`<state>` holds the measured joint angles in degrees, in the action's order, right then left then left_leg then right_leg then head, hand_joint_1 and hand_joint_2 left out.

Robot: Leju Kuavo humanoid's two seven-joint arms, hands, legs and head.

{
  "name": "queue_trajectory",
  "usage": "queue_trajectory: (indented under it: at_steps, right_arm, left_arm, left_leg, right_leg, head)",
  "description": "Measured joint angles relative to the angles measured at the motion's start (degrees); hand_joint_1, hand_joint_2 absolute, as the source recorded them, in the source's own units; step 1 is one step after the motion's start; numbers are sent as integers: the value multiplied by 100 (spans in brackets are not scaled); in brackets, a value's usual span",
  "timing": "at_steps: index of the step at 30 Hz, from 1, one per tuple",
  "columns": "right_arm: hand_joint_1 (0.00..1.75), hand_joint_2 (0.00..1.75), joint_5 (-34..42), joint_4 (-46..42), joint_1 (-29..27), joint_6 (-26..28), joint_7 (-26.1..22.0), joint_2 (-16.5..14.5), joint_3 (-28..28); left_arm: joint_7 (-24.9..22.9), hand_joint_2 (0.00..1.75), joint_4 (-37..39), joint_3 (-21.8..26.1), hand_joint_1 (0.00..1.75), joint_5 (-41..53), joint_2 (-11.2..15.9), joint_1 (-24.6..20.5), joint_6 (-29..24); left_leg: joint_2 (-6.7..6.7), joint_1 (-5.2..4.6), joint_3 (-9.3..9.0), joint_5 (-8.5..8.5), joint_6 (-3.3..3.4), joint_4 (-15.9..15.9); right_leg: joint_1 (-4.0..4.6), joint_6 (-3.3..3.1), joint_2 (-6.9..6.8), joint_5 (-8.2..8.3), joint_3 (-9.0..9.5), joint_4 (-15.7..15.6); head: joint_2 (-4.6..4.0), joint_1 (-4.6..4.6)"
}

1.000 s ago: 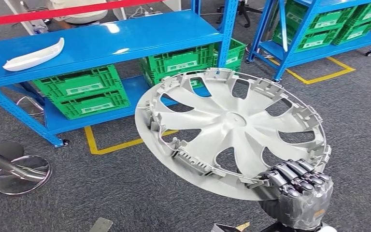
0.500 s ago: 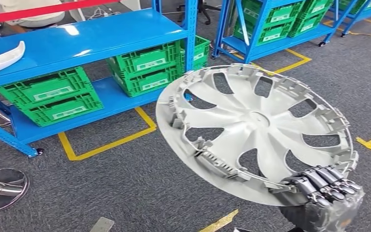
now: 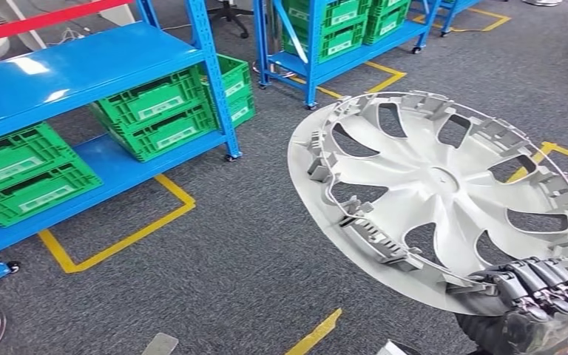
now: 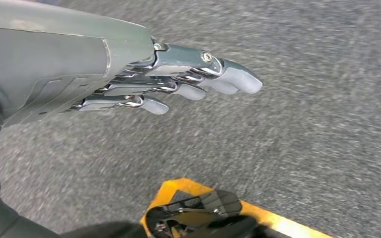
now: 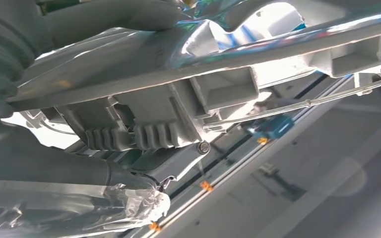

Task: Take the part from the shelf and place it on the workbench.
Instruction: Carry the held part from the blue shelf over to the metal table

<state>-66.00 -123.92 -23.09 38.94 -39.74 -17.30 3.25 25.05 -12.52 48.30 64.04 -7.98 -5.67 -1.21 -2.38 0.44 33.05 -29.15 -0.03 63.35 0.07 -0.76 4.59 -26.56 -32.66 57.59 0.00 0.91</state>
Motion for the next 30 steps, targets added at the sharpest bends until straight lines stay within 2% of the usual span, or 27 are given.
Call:
queue_trajectory:
  at_steps: [2, 3, 4, 5, 6, 7, 8, 9, 10, 11, 12, 13, 14, 16, 17, 18, 20, 22, 24, 25, 26, 27, 28, 29, 30]
  right_arm:
    - [175, 175, 0, -14, 1, -1, -1, -11, 21]
    - [175, 175, 1, -19, -3, -1, -2, -17, 29]
    - [175, 175, 1, -24, -10, -1, -2, -24, 36]
    - [175, 175, 0, -30, -24, -1, -2, -31, 45]
    - [175, 175, -1, -38, -33, -1, -2, -37, 53]
    - [175, 175, -1, -46, -32, -1, -2, -40, 60]
    - [175, 175, 0, -52, -27, -1, -2, -42, 66]
    - [175, 175, 0, -56, -17, -2, -3, -43, 69]
    - [175, 175, 1, -56, -14, -1, -3, -43, 73]
    - [175, 175, 0, -55, -17, -1, -4, -43, 78]
    - [175, 175, 0, -55, -22, -1, -4, -43, 83]
    - [175, 175, 0, -56, -25, -1, -3, -43, 90]
    - [175, 175, 0, -56, -26, -2, -2, -43, 96]
    - [175, 175, 1, -61, -19, -1, -2, -43, 106]
    - [175, 175, 0, -65, -18, -1, -3, -44, 110]
    - [175, 175, 1, -69, -18, -1, -3, -46, 115]
    - [175, 175, 1, -78, -27, -2, -2, -51, 132]
    - [175, 175, 1, -86, -31, -1, -2, -55, 144]
    - [175, 175, 0, -90, -26, -1, -3, -61, 146]
    - [175, 175, -1, -90, -24, -1, -3, -64, 146]
    - [175, 175, -1, -89, -25, -1, -3, -67, 148]
    - [175, 175, -1, -88, -28, -1, -3, -68, 150]
    - [175, 175, -1, -88, -30, -1, -3, -69, 152]
    - [175, 175, -1, -88, -31, -1, -4, -69, 154]
    - [175, 175, -1, -88, -31, -2, -3, -69, 155]
  left_arm:
    - [0, 175, 0, -12, 0, 0, 9, -4, -1]
    - [-1, 175, 0, -16, 0, 0, 13, -4, -2]
    - [-1, 175, 0, -21, 0, 0, 9, -6, -2]
    - [-1, 175, -1, -27, 0, 0, 4, -12, -2]
    - [-1, 175, -1, -33, 0, -1, -2, -19, -2]
    - [-1, 175, -2, -39, 0, -1, -9, -24, -2]
    - [0, 175, -2, -45, 0, -2, -15, -22, -2]
    - [0, 175, -2, -48, 0, -2, -17, -12, -2]
    - [0, 175, -2, -49, 0, -2, -17, -1, -2]
    - [0, 175, -2, -50, 0, -2, -17, 7, -2]
    - [0, 175, -2, -52, 0, -2, -18, 7, -2]
    - [0, 175, -2, -55, 0, -1, -22, 4, -2]
    - [0, 175, -2, -58, 0, -1, -25, -1, -2]
    - [0, 175, -2, -62, 0, -1, -27, -6, -2]
    - [0, 175, -2, -63, 0, -1, -25, -9, -2]
    - [0, 175, -2, -63, 0, -1, -22, -13, -2]
    - [0, 175, -2, -64, 0, 0, -23, -31, -2]
    - [0, 175, -2, -67, 0, 0, -26, -48, -2]
    - [0, 175, -2, -67, 0, 0, -25, -44, -2]
    - [0, 175, -2, -67, 0, 0, -23, -33, -2]
    - [0, 175, -2, -67, 0, 0, -22, -20, -2]
    - [0, 175, -2, -67, 0, 0, -21, -10, -2]
    - [0, 175, -2, -67, 0, 0, -20, -5, -2]
    - [0, 175, -2, -67, 0, 0, -20, -4, -2]
    - [0, 175, -2, -67, 0, 0, -14, -5, -2]
  left_leg:
    - [-257, 5, -185, 123, 37, -457]
    - [-288, 0, -196, 105, 45, -514]
    - [-229, 1, -200, 111, 50, -550]
    - [-158, 8, -201, 132, 70, -571]
    - [-82, 21, -205, 152, 95, -597]
    - [1, 35, -208, 169, 117, -623]
    - [87, 40, -208, 175, 130, -634]
    - [176, 38, -203, 174, 138, -635]
    - [269, 38, -200, 171, 138, -633]
    - [359, 38, -198, 168, 134, -632]
    - [442, 40, -199, 163, 126, -631]
    - [514, 44, -207, 155, 114, -630]
    - [579, 48, -223, 143, 94, -629]
    - [687, 32, -258, 111, 32, -621]
    - [730, 19, -272, 100, -4, -616]
    - [773, 9, -281, 96, -38, -613]
    - [830, 22, -297, 81, -107, -609]
    - [659, 52, -235, -89, -161, -422]
    - [388, 66, 45, -455, -177, 209]
    - [323, 63, 239, -624, -174, 611]
    - [293, 59, 396, -708, -165, 920]
    - [279, 53, 477, -675, -147, 1050]
    - [264, 45, 456, -526, -117, 953]
    - [223, 34, 343, -297, -73, 663]
    - [118, 19, 190, -66, -9, 283]
  right_leg:
    - [-13, 52, 134, 13, -67, 43]
    - [-24, 93, 201, 28, -105, 52]
    - [-39, 135, 273, 51, -151, 46]
    - [-42, 171, 261, 54, -186, 57]
    - [-38, 205, 157, 7, -239, 122]
    - [-30, 239, -5, -111, -336, 295]
    - [-32, 269, -201, -292, -466, 588]
    - [-41, 305, -337, -501, -644, 971]
    - [-59, 337, -399, -671, -816, 1349]
    - [-80, 363, -427, -748, -923, 1597]
    - [-100, 383, -448, -717, -929, 1647]
    - [-116, 396, -480, -581, -805, 1446]
    - [-127, 401, -551, -392, -581, 1065]
    - [-108, 367, -752, -154, -138, 303]
    - [-93, 328, -808, -115, -21, 103]
    - [-75, 280, -810, -127, 10, 43]
    - [-72, 183, -691, -105, -8, 44]
    - [-85, 95, -585, -82, -12, 26]
    - [-85, 34, -471, -66, -16, 17]
    - [-75, 17, -402, -63, -21, 18]
    - [-62, 8, -325, -61, -22, 19]
    - [-46, 3, -245, -60, -18, 20]
    - [-31, 0, -166, -60, -10, 21]
    - [-15, 0, -89, -60, 3, 22]
    - [-9, 0, -20, -60, 12, 22]
  head:
    - [0, 2]
    - [0, 1]
    - [0, 0]
    - [0, 0]
    - [0, 13]
    - [0, 33]
    - [0, 48]
    - [0, 64]
    - [0, 67]
    - [0, 65]
    - [0, 66]
    - [0, 67]
    - [0, 67]
    - [0, 69]
    - [0, 64]
    - [0, 61]
    - [0, 55]
    - [0, 39]
    - [0, 16]
    - [0, 13]
    - [0, 13]
    - [0, 12]
    - [0, 13]
    - [0, 12]
    - [0, 13]
